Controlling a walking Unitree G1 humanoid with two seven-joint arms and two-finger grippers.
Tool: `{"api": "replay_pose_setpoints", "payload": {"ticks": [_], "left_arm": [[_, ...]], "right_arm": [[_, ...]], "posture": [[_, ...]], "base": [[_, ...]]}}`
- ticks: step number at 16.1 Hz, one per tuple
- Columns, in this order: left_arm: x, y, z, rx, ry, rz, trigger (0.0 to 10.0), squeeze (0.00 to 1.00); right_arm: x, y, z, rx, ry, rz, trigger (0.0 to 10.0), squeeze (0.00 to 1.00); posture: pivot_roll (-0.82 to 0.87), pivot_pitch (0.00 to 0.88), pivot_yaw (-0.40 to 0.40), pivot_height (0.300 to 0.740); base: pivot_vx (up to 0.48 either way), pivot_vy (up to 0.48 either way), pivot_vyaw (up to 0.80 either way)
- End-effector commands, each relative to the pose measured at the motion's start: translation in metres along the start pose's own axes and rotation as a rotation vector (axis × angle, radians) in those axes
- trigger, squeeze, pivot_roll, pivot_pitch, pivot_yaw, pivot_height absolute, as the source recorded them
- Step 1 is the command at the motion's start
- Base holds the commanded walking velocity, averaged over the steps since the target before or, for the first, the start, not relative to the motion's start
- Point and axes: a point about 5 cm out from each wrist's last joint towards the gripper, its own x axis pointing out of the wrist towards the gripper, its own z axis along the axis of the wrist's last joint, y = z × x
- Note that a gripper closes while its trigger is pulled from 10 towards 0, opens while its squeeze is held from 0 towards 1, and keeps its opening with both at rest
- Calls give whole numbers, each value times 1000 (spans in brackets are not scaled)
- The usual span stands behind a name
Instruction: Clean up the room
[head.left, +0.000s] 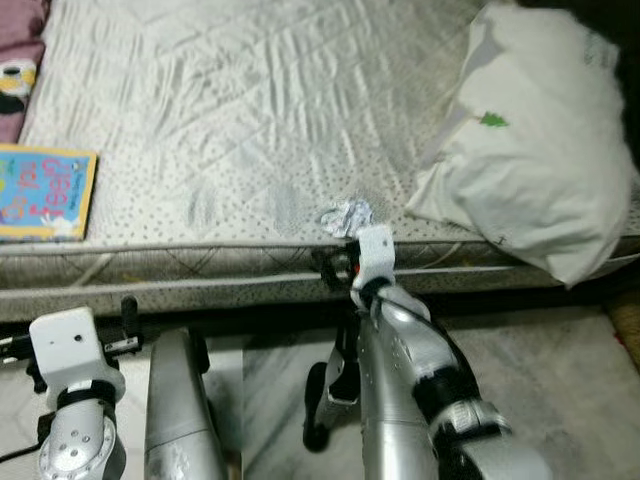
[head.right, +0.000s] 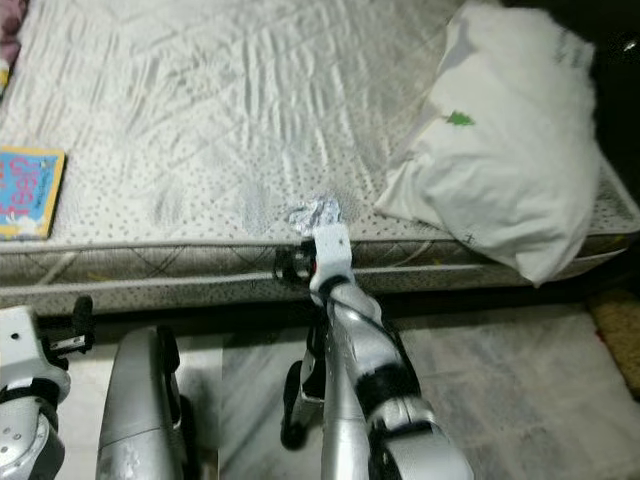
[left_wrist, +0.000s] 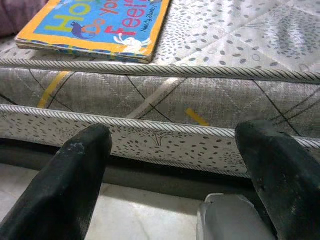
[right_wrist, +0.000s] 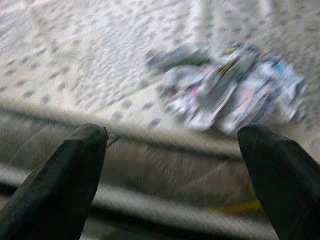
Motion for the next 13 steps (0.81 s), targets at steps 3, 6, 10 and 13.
{"api": "replay_pose_setpoints", "payload": {"ticks": [3, 6, 10, 13], "left_arm": [[-7, -4, 3, 33, -1, -49, 10000, 0], [-13, -2, 7, 42, -7, -45, 10000, 0], [-24, 6, 9, 53, -2, -23, 10000, 0], [-24, 4, 10, 57, 3, -31, 10000, 0]], "right_arm": [[4, -15, 7, 3, -35, -93, 10000, 0], [11, -20, 17, 9, -67, -131, 10000, 0], [23, -14, 30, 12, -74, -158, 10000, 0], [32, 1, 40, 59, -89, -167, 0, 0]], "posture": [[238, 330, -147, 487], [269, 341, -151, 487], [306, 360, -159, 487], [307, 368, -157, 487]], "base": [[0, 0, 0], [0, 0, 0], [0, 0, 0], [0, 0, 0]]}}
